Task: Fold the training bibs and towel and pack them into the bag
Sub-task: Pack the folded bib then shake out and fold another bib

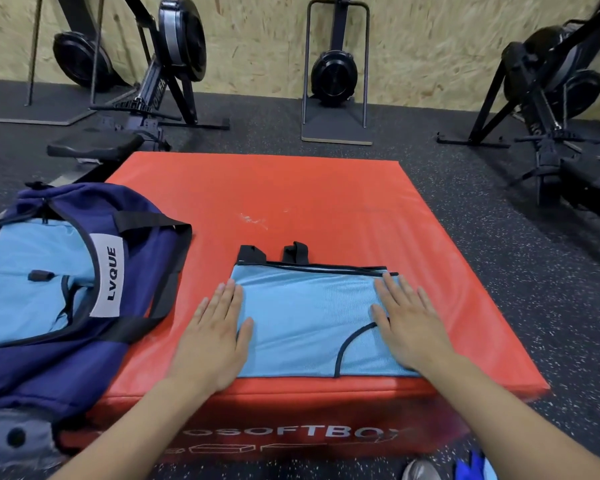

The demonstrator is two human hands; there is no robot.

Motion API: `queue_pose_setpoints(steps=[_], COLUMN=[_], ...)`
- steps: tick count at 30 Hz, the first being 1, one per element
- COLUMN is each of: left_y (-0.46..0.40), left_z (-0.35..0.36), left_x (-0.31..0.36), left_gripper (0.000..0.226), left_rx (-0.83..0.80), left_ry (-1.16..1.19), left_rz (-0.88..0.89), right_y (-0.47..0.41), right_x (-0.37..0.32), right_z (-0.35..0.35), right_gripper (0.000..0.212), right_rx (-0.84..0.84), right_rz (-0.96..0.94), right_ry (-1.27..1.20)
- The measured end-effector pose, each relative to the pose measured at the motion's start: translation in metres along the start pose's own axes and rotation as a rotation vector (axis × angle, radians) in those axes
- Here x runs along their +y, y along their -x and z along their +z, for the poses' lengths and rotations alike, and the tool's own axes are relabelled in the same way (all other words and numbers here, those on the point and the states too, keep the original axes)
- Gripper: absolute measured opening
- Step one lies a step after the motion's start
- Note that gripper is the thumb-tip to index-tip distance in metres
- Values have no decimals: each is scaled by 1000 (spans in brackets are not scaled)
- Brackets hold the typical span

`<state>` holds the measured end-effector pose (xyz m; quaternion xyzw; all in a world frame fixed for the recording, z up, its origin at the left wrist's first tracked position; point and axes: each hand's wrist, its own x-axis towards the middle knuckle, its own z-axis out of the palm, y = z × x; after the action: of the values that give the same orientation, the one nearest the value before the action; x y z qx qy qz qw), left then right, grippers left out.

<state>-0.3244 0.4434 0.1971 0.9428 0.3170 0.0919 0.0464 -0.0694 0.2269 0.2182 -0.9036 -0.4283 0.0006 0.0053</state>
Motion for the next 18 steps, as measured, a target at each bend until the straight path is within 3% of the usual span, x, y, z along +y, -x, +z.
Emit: queue_pose_setpoints(steps=[2, 5, 10, 14, 18], left_y=[2, 6, 13, 12, 7], left_z=[-6, -15, -20, -17, -23], left_x=[2, 11, 28, 26, 23], left_gripper=[75, 69, 72, 70, 64], left_rx=[45, 48, -9, -16, 11], left_ry=[-31, -48, -28, -11, 13], left_rz=[36, 125, 255, 242, 212], right_y=[-4, -17, -43, -58, -71], right_x=[-2, -6, -34, -52, -65], right_z=[-6, -19, -23, -12, -8], right_gripper=[77, 58, 39, 43, 46], right_rx=[55, 83, -58, -138, -108], right_rz=[-33, -179, -395, -340, -250], right_ry=[15, -106, -325, -295, -261])
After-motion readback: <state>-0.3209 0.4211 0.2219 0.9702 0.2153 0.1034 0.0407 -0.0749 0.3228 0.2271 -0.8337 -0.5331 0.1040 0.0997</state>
